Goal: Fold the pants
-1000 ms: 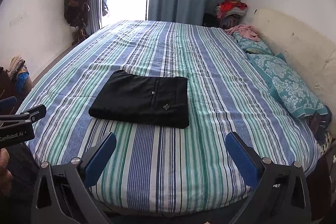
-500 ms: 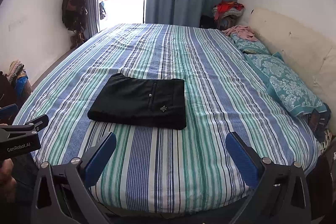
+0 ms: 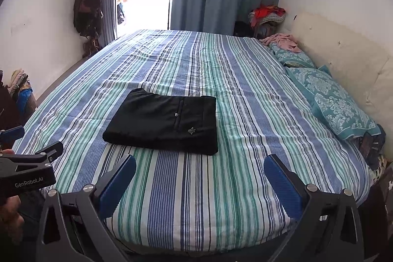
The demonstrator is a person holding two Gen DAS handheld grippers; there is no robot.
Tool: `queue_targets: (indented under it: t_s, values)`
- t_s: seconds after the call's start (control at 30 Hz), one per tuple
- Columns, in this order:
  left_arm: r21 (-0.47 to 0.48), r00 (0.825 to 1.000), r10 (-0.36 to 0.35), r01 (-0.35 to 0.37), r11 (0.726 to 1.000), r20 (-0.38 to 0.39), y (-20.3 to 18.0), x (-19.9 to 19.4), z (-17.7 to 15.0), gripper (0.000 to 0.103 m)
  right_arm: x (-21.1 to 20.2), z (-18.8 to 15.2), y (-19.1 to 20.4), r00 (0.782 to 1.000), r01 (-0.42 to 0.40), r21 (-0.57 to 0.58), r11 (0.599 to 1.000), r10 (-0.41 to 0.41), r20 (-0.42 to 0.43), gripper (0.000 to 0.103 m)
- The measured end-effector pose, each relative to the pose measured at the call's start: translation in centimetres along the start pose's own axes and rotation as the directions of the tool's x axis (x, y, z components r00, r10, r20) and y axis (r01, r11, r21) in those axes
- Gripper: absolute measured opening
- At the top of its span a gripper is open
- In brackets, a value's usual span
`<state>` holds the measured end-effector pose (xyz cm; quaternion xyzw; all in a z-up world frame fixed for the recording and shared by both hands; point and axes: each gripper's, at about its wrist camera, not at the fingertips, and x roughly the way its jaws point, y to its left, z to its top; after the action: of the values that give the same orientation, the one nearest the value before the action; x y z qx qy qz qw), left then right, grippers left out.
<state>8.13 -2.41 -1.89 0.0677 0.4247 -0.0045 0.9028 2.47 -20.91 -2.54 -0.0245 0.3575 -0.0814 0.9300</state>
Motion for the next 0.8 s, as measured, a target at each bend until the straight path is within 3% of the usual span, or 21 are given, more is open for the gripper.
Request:
queue_targets:
  t_s: [0.8]
  values:
    - [-0.011,1.0,-0.017,0.017,1.0,-0.016,0.18,0.03,-0.21,0.102,0.0,0.03,-0.33,1.0,0.002,0.015,1.0,-0.002,-0.001,0.103]
